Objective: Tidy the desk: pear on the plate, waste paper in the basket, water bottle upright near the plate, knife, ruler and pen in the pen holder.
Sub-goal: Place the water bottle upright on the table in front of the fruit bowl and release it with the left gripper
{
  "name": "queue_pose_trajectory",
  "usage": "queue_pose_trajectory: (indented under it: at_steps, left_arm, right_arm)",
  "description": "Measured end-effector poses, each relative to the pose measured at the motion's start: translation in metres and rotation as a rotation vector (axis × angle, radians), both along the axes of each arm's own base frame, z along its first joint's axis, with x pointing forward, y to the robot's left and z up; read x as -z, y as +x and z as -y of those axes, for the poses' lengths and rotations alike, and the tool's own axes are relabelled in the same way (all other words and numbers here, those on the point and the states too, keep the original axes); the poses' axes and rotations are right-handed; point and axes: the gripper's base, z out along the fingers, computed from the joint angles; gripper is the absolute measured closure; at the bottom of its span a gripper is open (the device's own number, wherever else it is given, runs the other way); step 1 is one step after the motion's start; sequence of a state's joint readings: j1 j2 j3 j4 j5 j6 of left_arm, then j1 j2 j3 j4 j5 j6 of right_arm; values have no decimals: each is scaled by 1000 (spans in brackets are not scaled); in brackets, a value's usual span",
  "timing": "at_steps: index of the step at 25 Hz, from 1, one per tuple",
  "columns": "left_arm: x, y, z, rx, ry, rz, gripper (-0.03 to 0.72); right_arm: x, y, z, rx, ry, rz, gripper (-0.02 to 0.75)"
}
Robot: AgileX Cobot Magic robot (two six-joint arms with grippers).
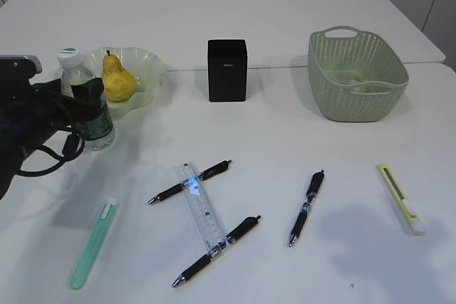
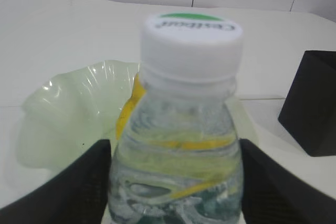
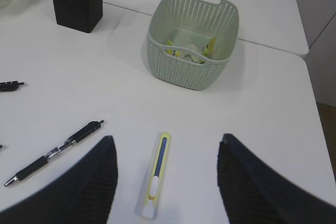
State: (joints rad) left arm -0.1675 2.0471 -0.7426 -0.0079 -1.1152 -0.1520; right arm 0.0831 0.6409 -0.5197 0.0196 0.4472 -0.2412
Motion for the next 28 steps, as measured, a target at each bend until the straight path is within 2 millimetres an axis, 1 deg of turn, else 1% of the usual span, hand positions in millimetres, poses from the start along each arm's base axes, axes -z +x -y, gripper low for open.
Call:
queue_pose_trajectory:
  at_steps: [5, 15, 20, 28]
  left_arm:
    - [-19, -1, 2, 22, 0, 42, 178]
    - [-28, -2, 2, 32, 11, 16, 178]
    - [-44, -4, 2, 33, 7, 45, 178]
    - [-76, -10, 1, 36, 67, 120, 173]
  right_arm:
    - [0, 0, 0, 0, 0, 0, 260]
    - [0, 0, 0, 0, 0, 0, 260]
    - [0, 0, 0, 0, 0, 0, 260]
    - [0, 0, 0, 0, -1, 0, 260]
